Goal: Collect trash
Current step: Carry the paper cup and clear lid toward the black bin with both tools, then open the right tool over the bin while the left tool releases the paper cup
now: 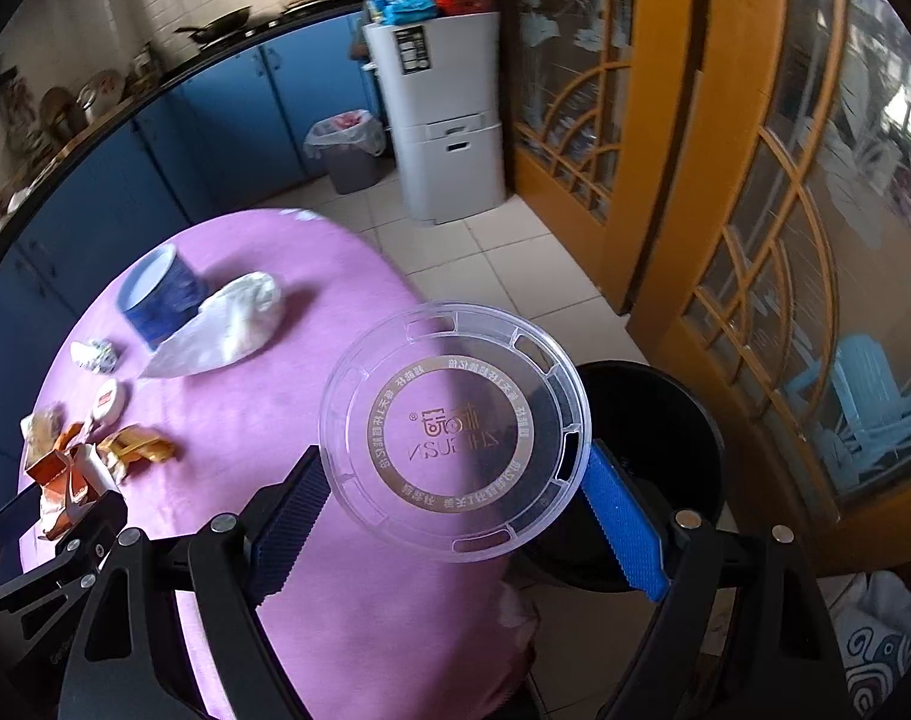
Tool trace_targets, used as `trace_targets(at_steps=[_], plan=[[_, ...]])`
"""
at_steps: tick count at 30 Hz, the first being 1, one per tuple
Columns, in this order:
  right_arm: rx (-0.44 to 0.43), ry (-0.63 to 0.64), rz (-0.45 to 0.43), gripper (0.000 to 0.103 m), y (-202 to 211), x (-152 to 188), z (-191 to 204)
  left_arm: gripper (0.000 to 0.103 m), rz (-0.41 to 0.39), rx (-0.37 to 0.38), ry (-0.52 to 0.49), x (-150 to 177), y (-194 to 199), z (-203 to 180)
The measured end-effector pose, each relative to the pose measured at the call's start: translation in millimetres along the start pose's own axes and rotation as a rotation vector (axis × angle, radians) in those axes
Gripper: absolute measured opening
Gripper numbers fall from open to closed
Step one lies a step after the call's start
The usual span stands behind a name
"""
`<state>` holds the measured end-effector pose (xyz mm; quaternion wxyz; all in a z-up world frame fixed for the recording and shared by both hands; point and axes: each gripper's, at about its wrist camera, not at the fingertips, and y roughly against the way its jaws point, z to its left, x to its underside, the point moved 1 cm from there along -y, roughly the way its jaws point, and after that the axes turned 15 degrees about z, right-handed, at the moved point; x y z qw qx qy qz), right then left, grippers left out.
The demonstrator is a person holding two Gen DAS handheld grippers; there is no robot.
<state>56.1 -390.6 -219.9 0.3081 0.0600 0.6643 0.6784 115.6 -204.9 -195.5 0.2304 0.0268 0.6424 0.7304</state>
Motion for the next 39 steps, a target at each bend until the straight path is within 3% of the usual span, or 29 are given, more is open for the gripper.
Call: trace_targets(at_steps=[13,23,29,39], plan=[[0.004,-0.143,0.018,0.082,-14,-9,-73,0.076,-0.009,-0.012,-0.121,-20,3,-72],[0.014,-0.194,0.008,0.083,-28,-17,-108,0.076,-0.016,-0.031,-0.192,-31,2,-112],[0.035,-0.221,0.006,0.092,-34,-21,-126,0.076,-0.023,-0.038,-0.223,-36,1,-131],[0.114,-0.316,-0.005,0.092,-32,-17,-156,0.076,-0.038,-0.029,-0.279,-43,2,-165]])
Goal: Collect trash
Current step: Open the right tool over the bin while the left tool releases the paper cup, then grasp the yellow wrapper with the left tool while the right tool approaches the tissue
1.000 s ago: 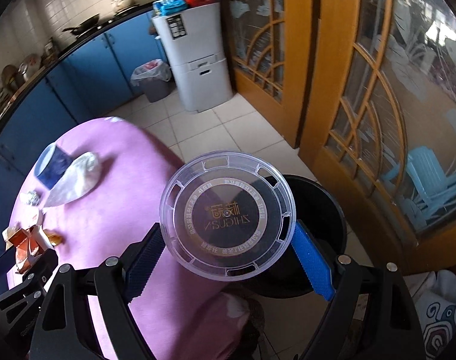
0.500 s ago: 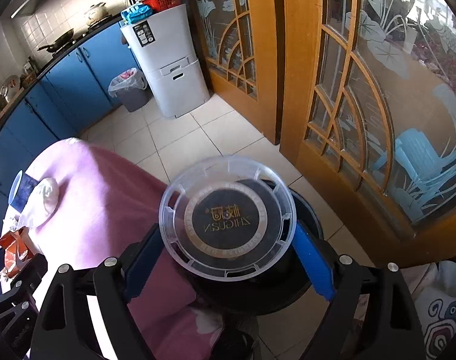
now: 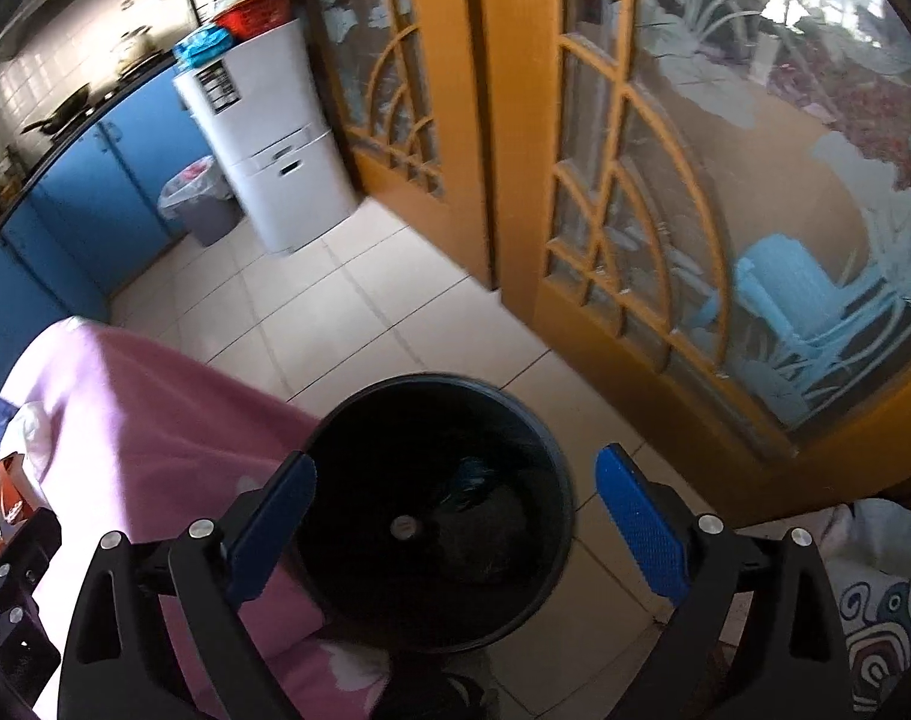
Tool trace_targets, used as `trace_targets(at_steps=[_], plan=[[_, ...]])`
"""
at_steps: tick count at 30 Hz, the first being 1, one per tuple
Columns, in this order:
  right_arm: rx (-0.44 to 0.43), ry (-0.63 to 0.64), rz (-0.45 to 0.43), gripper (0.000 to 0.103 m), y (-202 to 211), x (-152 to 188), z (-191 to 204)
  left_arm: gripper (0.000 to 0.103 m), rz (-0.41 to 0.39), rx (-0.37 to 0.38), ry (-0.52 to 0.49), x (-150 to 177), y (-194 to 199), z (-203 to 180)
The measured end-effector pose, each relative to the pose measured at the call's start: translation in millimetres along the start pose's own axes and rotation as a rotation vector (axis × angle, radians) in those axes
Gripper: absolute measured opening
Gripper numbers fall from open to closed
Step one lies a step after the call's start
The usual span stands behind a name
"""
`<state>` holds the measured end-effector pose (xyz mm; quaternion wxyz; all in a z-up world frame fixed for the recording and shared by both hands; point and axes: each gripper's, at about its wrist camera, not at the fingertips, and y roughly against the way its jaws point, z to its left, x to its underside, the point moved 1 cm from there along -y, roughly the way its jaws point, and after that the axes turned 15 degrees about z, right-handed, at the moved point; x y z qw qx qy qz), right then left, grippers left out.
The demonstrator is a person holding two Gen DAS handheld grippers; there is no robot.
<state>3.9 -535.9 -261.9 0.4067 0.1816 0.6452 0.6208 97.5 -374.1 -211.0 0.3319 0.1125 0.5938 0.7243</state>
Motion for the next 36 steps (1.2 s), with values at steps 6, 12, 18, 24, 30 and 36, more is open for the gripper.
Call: trace_targets(at_steps=[6,12,18,24,30,36], plan=[[0.049,-0.091,-0.048,0.092,10,-3,-24,0.077,-0.022,0.020,-0.044,-16,3,-28],[0.062,-0.131,-0.064,0.092,13,-5,-42,0.079,-0.017,0.064,-0.075,-36,-1,-56],[0.064,-0.156,-0.064,0.092,12,-7,-52,0.087,0.003,0.113,-0.081,-53,-6,-71],[0.062,-0.164,-0.054,0.092,7,-9,-56,0.094,0.016,0.125,-0.063,-57,-10,-72],[0.048,-0.132,-0.051,0.092,8,-7,-42,0.094,0.029,0.114,-0.034,-54,-11,-59],[0.031,-0.073,-0.066,0.092,19,-2,-17,0.094,0.012,0.109,0.016,-43,-4,-25]])
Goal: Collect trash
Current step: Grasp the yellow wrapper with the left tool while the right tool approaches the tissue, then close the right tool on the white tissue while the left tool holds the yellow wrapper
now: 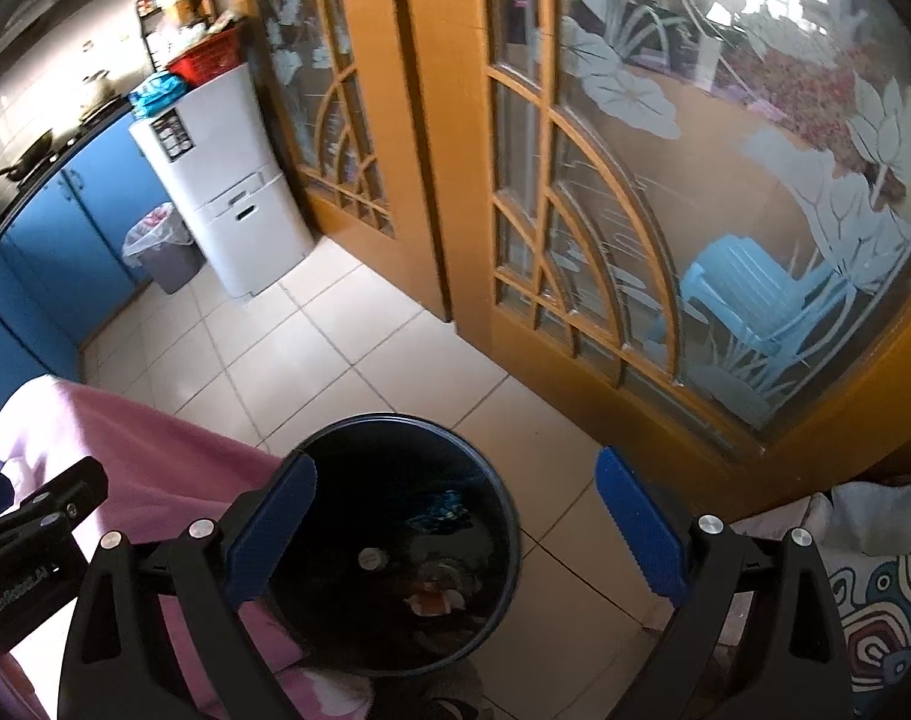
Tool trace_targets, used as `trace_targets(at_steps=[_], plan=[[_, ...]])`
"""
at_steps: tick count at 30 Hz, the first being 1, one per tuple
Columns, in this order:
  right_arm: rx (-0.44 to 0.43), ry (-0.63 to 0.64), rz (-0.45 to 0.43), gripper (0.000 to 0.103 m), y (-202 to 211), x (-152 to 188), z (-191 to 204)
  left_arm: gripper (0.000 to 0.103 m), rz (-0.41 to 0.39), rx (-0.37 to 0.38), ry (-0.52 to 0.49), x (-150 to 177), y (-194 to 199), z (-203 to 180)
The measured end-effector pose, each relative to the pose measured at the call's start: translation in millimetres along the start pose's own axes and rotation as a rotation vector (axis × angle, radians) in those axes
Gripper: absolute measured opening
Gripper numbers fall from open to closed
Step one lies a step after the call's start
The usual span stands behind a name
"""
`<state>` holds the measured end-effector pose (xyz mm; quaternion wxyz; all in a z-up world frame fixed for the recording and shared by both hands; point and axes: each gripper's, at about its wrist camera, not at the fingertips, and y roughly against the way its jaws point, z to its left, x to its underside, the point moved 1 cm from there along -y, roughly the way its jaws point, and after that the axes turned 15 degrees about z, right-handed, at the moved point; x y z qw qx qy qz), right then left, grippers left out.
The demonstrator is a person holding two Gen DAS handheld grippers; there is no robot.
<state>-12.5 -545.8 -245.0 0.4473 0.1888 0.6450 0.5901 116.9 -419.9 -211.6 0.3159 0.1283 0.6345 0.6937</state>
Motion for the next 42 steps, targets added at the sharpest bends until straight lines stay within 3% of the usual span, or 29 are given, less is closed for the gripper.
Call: trace_targets(at_steps=[17,23,26,33,40,41,42], plan=[[-0.086,0.332,0.005,0.092,24,41,153,0.094,0.039,-0.046,0.333,76,-2,185],[-0.092,0.431,0.026,0.092,19,47,206,0.091,0.097,0.021,0.418,95,-26,225],[-0.131,0.461,0.065,0.092,13,42,228,0.089,0.117,0.081,0.451,94,-39,237],[-0.183,0.523,0.121,0.092,0,38,278,0.082,0.139,0.141,0.486,95,-55,253],[-0.167,0.578,0.152,0.092,-16,44,309,0.061,0.111,0.139,0.480,98,-51,256],[-0.164,0.581,0.153,0.090,-18,44,309,0.056,0.108,0.138,0.483,99,-50,258],[-0.159,0.590,0.153,0.080,-19,46,311,0.052,0.107,0.133,0.486,99,-49,258]])
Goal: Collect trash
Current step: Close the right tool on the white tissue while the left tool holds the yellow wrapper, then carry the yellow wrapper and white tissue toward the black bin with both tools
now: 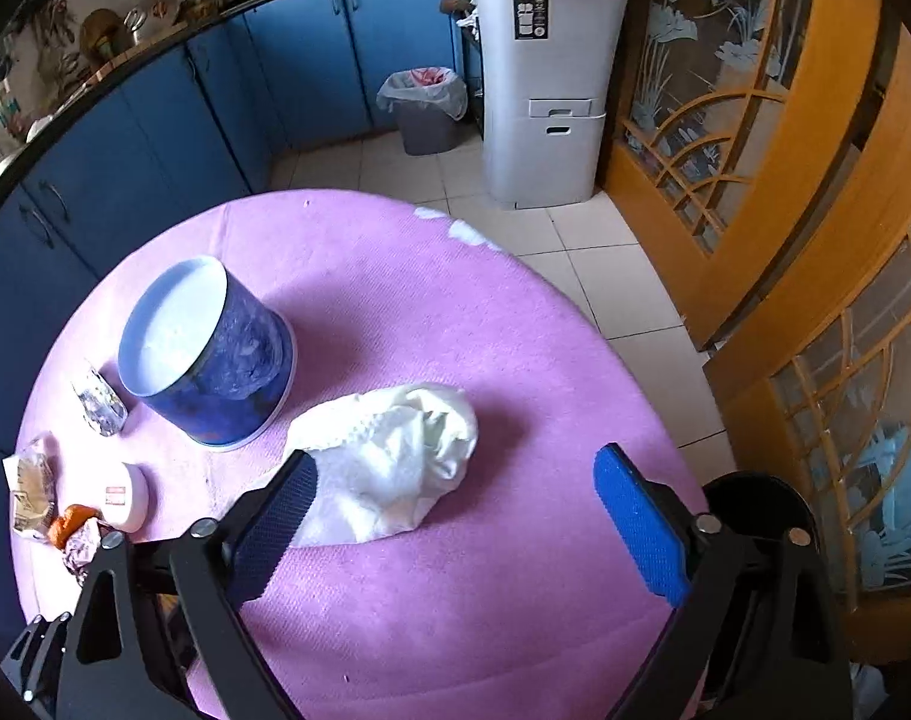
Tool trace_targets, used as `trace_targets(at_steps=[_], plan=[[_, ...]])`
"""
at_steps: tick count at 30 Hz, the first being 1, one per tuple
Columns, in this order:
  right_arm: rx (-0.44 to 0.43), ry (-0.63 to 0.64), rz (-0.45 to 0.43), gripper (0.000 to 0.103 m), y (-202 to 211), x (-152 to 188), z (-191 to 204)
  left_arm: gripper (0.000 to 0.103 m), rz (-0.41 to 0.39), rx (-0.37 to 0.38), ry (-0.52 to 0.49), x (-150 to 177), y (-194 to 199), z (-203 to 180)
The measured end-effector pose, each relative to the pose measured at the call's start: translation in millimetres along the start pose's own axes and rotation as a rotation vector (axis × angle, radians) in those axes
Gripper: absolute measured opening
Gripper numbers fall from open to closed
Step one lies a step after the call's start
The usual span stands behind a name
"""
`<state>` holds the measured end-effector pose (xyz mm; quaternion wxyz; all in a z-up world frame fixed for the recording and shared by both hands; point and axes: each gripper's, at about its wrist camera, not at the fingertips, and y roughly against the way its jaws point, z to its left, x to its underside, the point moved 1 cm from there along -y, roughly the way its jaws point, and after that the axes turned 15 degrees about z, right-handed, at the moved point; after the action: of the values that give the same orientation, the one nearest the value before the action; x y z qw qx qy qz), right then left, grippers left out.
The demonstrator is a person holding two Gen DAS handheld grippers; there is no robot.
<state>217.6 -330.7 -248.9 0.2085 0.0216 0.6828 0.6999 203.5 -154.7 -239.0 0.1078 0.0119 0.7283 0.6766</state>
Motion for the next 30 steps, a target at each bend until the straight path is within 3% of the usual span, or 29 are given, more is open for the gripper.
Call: trace_targets(at_steps=[1,3,7,13,30], plan=[[0.006,0.010,0.005,0.072,-2,0,2,0.047,0.000,0.000,0.001,-1,0,1],[-0.005,0.022,0.027,0.042,-6,1,5,0.040,0.003,0.006,0.001,-2,0,1],[-0.035,0.037,0.026,0.024,-5,6,8,0.032,0.003,0.015,-0.004,-1,2,1],[-0.025,0.037,-0.017,0.020,9,14,1,0.026,-0.006,0.017,-0.005,2,8,2],[-0.028,-0.061,-0.068,0.020,47,49,-52,0.026,-0.058,-0.005,-0.091,19,30,-41]])
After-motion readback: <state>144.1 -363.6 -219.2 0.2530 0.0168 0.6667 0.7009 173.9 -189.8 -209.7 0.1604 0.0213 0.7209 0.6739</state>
